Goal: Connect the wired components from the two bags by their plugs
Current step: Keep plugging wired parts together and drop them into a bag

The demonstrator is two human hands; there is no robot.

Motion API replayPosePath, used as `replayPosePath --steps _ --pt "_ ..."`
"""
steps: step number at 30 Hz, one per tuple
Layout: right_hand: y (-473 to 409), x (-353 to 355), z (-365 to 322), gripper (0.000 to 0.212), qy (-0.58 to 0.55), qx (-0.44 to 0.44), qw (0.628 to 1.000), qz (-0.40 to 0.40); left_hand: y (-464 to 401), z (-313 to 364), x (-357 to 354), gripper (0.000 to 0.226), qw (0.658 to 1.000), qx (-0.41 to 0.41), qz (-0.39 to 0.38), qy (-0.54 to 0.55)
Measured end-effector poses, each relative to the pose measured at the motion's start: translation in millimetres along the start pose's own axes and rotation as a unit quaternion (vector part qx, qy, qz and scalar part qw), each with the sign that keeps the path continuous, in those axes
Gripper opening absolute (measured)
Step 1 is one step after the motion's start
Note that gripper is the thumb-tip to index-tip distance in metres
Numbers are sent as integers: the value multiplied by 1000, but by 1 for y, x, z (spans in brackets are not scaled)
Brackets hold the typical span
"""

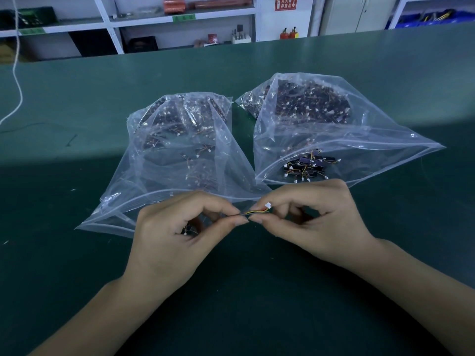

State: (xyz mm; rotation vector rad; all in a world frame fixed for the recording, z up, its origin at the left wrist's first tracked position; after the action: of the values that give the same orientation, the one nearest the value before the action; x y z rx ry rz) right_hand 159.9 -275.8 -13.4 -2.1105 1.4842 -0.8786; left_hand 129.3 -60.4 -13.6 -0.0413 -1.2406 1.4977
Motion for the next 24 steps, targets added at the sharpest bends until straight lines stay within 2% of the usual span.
replayPosePath --steps 24 --pt "3 -4 3 9 -34 -32 999 0 -1 3 1 8 1000 5 13 -15"
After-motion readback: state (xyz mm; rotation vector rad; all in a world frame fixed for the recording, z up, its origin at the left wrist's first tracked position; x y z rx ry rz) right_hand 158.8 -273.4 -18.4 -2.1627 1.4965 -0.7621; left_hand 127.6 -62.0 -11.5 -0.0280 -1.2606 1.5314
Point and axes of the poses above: each hand's wrist, its own y-axis away from the middle knuckle, its own x-axis out of the back of the hand, z = x × y, the point moved 3 cm from there along -y, towards the middle knuckle, and after that the axes turned 12 degrees about -y, right-handed, at the moved point
